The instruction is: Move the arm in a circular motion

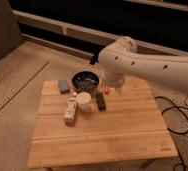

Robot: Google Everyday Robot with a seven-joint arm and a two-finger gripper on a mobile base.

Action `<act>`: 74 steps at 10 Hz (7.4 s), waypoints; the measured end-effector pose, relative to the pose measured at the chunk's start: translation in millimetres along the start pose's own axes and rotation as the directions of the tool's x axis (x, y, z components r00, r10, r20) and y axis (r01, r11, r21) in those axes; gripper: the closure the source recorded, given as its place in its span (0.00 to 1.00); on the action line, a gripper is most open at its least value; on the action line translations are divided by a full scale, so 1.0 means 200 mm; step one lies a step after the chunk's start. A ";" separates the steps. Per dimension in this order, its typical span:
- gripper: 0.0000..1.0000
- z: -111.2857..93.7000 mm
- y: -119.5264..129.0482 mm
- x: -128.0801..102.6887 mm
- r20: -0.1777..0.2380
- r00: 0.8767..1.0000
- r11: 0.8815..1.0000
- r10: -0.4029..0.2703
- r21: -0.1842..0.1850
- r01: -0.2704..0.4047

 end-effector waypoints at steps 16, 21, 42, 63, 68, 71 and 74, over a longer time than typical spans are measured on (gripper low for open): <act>0.35 0.15 1.15 -0.39 -0.044 0.915 0.916 -0.402 -0.004 0.402; 0.35 0.23 1.41 -0.04 -0.019 0.852 0.852 -0.523 -0.030 0.523; 0.35 0.02 0.82 -0.11 0.034 0.954 0.953 -0.298 0.073 0.295; 0.35 0.22 0.80 0.61 0.048 0.908 0.898 -0.417 -0.130 0.419; 0.35 0.10 0.24 0.32 0.038 0.989 0.990 -0.142 -0.003 0.142; 0.35 0.02 0.12 0.06 0.039 0.995 0.994 -0.096 0.048 0.094; 0.35 -0.07 0.22 -0.16 0.054 0.989 0.989 -0.137 0.072 0.133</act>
